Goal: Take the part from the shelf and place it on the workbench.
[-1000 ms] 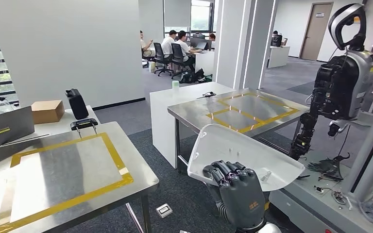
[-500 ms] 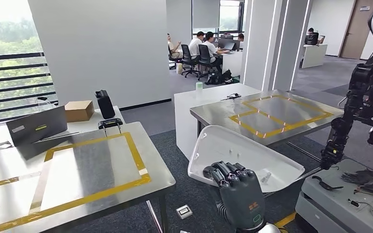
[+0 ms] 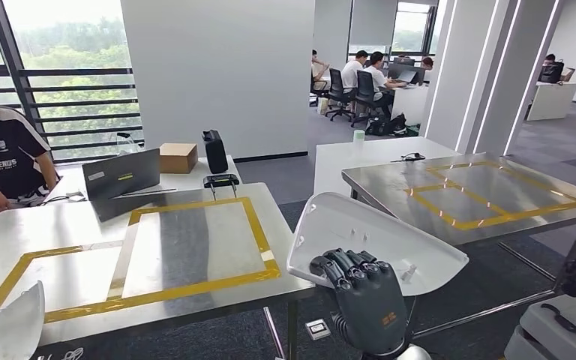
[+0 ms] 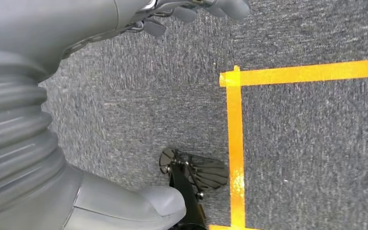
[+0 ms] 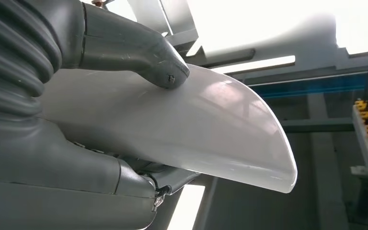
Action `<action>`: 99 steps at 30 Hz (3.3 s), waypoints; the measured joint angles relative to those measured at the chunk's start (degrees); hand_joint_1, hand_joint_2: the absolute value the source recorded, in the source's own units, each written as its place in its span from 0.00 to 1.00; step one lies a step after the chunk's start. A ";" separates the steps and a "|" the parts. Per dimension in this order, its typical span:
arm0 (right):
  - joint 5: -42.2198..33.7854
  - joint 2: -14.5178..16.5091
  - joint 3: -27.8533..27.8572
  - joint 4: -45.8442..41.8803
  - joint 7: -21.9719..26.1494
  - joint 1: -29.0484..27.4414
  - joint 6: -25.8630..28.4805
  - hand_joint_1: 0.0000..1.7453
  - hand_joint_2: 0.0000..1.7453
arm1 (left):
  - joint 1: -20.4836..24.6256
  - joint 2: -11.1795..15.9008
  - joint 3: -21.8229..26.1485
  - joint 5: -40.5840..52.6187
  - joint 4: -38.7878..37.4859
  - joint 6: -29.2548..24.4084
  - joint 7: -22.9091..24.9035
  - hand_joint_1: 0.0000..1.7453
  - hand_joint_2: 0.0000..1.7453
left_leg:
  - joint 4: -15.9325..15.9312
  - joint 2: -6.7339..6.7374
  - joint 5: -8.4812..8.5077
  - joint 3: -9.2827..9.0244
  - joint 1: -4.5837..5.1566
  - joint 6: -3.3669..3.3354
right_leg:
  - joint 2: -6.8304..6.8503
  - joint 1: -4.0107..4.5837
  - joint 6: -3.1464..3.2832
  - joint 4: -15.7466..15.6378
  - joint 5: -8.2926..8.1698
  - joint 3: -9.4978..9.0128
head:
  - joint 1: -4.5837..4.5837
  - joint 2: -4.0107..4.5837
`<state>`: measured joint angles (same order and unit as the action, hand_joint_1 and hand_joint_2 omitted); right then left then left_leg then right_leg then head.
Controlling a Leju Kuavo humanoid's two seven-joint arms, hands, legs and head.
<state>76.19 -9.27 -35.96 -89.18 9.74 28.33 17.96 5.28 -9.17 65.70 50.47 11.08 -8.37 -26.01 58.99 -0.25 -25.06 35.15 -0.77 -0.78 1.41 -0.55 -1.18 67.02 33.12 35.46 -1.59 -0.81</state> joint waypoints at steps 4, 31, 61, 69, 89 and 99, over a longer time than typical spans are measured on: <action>-0.04 -0.26 -0.07 0.13 0.02 -0.40 -0.03 1.00 1.00 | -0.06 -0.03 0.00 0.19 -0.02 0.22 0.00 0.00 1.00 | 0.21 -2.08 0.02 0.15 0.05 -0.21 | -1.06 -0.02 0.04 6.85 0.83 3.94 | 0.00 0.00; -0.07 0.04 -0.36 0.00 -0.09 -1.15 0.02 1.00 1.00 | -0.18 0.02 0.00 0.67 0.08 0.44 0.12 0.00 1.00 | -0.24 -2.21 -1.06 -0.82 -3.38 5.90 | -2.67 -2.75 -0.14 -4.97 -4.02 -1.15 | -0.22 -0.08; -0.71 -0.31 -0.37 0.17 -0.01 -1.15 -0.17 1.00 1.00 | -0.02 -0.43 0.02 0.65 -0.01 0.57 -0.62 0.00 1.00 | 0.67 -0.99 -1.96 -1.00 1.54 0.10 | -1.32 1.28 2.95 -7.74 -6.91 -0.48 | 0.07 -0.18; -0.67 -0.26 -0.37 0.16 0.00 -1.19 -0.20 1.00 1.00 | -0.15 -0.37 0.02 0.61 -0.01 0.57 -0.72 0.00 1.00 | 14.79 -0.06 -6.70 6.35 -0.02 3.02 | -0.78 -0.48 2.83 -8.94 -6.55 -2.42 | -0.05 -0.20; 0.02 0.14 -0.39 0.29 -0.09 -1.25 -0.14 1.00 1.00 | 0.09 -0.72 0.02 0.77 -0.05 0.60 -0.76 0.00 1.00 | 0.76 -4.72 -1.45 -0.55 0.64 -0.15 | -4.47 1.01 2.59 -7.38 -7.19 0.07 | 0.14 -0.20; -0.03 0.35 -0.41 0.42 0.00 -1.01 -0.26 1.00 1.00 | 0.02 -0.53 0.02 0.85 -0.04 0.66 -0.52 0.00 1.00 | 14.89 -0.29 -7.14 6.79 0.06 2.88 | -2.06 0.30 3.17 -9.37 -6.68 -2.54 | -0.06 -0.20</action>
<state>76.17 -8.92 -36.37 -88.76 9.74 27.32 17.70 5.30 -9.70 65.72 51.32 11.04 -7.72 -26.53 73.88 -0.53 -32.20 41.94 -0.71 2.10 -0.65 -0.25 1.99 57.65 26.44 32.92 -1.66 -1.01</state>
